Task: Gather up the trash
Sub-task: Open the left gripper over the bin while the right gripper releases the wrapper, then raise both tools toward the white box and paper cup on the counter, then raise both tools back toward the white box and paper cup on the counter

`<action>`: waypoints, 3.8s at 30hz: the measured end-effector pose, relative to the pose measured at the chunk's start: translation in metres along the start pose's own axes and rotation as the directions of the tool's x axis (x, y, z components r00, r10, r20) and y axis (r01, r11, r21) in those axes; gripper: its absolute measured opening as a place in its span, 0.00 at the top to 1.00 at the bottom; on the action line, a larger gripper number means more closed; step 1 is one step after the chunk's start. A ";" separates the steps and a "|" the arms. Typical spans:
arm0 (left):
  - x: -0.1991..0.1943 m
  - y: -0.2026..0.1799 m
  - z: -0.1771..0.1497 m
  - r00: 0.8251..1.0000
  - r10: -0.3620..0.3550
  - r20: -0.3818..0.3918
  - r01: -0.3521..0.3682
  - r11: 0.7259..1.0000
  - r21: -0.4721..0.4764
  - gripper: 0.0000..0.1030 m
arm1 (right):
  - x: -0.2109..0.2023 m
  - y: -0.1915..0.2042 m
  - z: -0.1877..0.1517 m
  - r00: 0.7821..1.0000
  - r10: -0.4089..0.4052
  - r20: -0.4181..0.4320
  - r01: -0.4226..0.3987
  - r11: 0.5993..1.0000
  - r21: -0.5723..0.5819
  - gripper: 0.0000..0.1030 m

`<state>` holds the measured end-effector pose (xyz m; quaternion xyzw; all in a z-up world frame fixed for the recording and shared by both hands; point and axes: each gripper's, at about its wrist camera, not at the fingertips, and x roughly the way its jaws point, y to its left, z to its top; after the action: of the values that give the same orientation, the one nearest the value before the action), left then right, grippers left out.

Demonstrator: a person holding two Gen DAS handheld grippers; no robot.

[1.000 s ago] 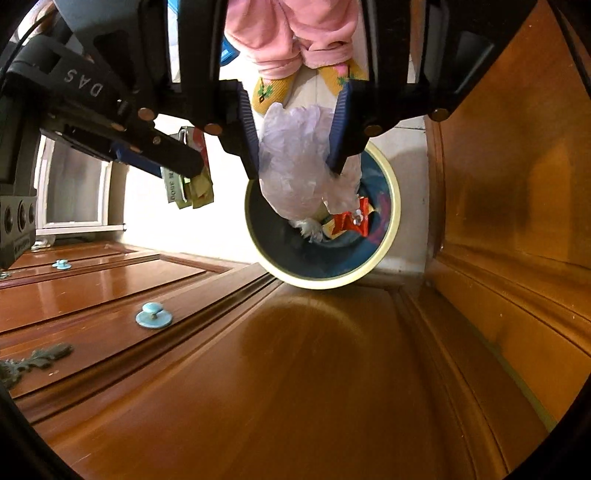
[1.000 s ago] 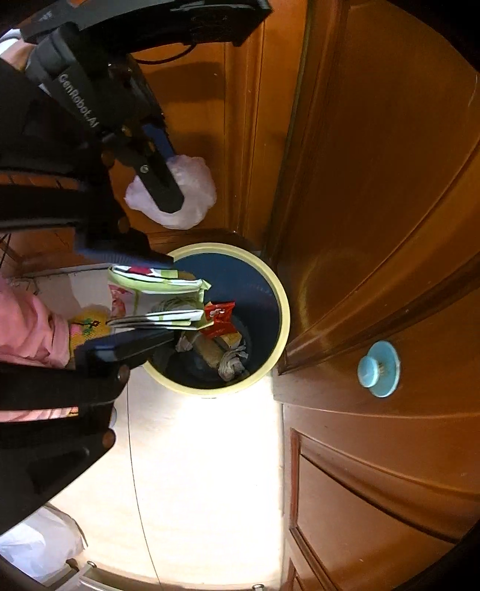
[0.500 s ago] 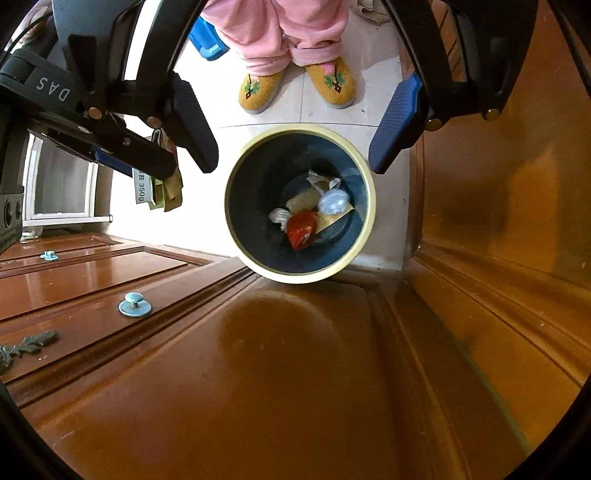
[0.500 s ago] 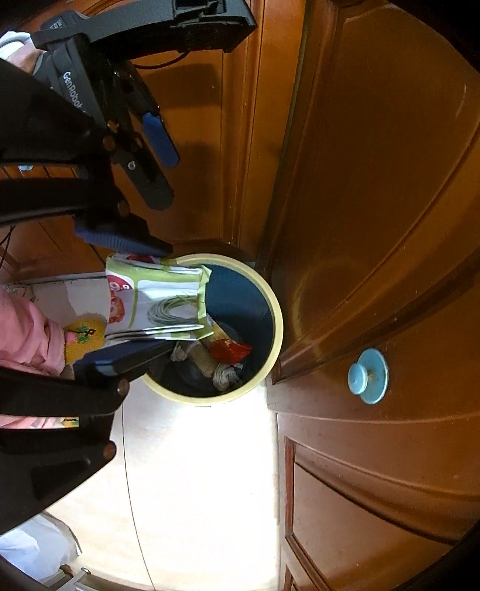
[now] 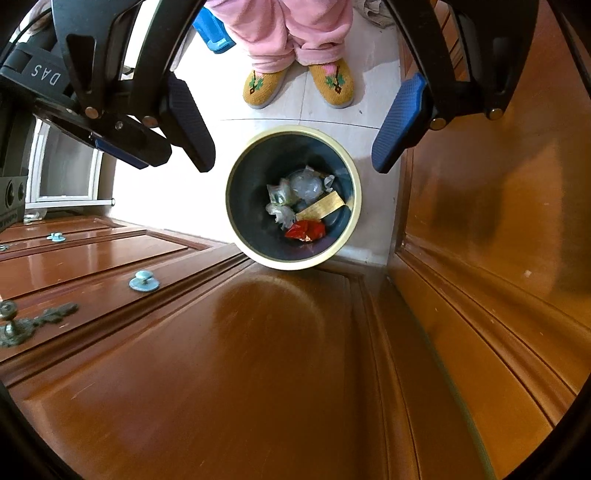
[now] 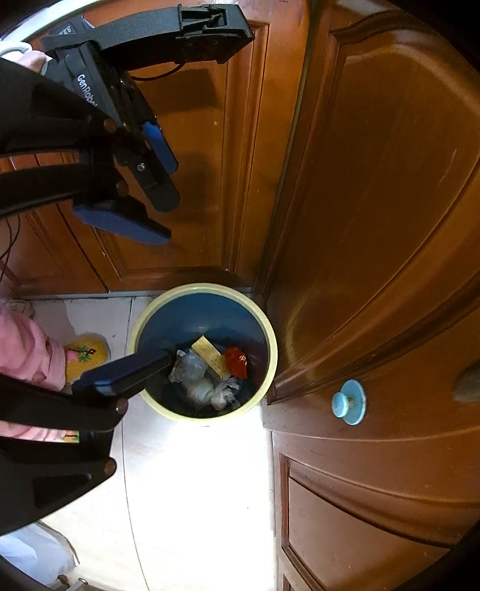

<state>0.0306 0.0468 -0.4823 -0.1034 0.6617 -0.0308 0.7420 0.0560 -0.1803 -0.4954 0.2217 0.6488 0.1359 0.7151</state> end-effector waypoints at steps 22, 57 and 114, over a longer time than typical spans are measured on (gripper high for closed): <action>-0.276 -0.096 0.021 0.977 -0.065 0.204 0.023 0.980 0.199 0.17 | -0.233 0.117 -0.027 0.978 0.008 0.207 0.012 0.995 -0.098 0.42; -0.481 -0.135 0.093 0.826 -0.152 0.542 -0.062 0.933 0.356 0.17 | -0.409 0.226 0.047 0.814 -0.113 0.569 0.205 0.974 -0.100 0.42; -0.305 -0.076 0.351 0.727 0.422 0.541 -0.247 0.897 -0.367 0.64 | -0.140 0.336 0.468 0.990 -0.118 0.074 0.134 0.952 -0.275 0.42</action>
<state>0.3469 0.0683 -0.1338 -0.0855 0.3930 0.2302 0.8861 0.5327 -0.0233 -0.1802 0.0808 0.6156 0.1739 0.7644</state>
